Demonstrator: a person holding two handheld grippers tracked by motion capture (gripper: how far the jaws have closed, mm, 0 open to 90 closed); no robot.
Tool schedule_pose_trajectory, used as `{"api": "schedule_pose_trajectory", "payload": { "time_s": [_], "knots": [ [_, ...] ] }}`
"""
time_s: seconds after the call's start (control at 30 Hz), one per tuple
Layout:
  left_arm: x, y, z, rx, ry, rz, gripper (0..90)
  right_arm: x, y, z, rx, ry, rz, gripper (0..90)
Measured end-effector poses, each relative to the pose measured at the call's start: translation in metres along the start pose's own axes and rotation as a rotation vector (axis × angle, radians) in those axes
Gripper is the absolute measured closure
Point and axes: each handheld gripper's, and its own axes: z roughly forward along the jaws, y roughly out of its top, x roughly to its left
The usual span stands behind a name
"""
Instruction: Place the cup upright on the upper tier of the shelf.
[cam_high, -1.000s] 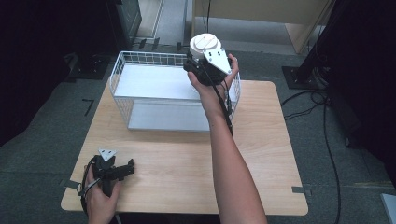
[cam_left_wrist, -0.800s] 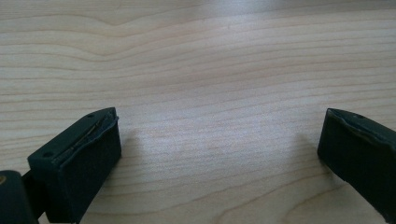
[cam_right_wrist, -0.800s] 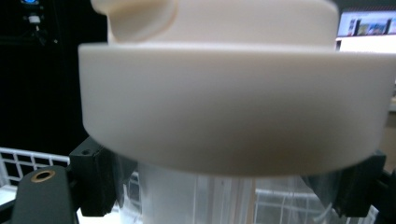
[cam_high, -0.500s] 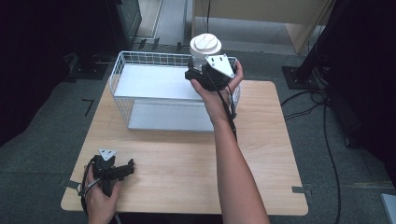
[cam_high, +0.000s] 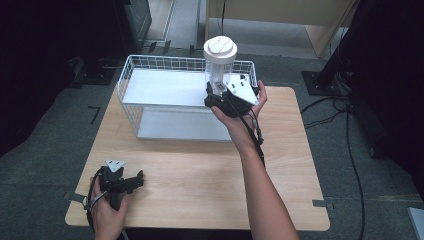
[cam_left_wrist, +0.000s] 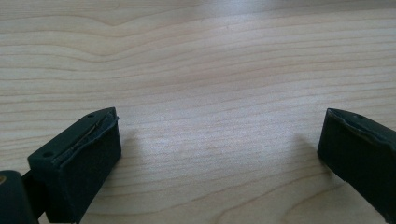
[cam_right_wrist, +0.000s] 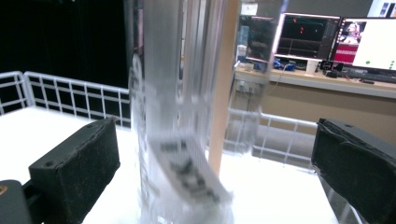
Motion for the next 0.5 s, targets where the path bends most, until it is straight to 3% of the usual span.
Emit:
{"api": "schedule_pose_trajectory", "payload": {
  "time_s": [0.23,0.5],
  "knots": [
    [0.0,0.0,0.0,-0.001,0.0,0.0,0.0,-0.004,-0.025,-0.023,0.008,0.033,-0.025,0.8],
    [0.0,0.0,0.0,0.0,0.0,0.0,0.0,-0.006,-0.061,-0.048,0.037,0.066,0.006,0.9]
  ]
}}
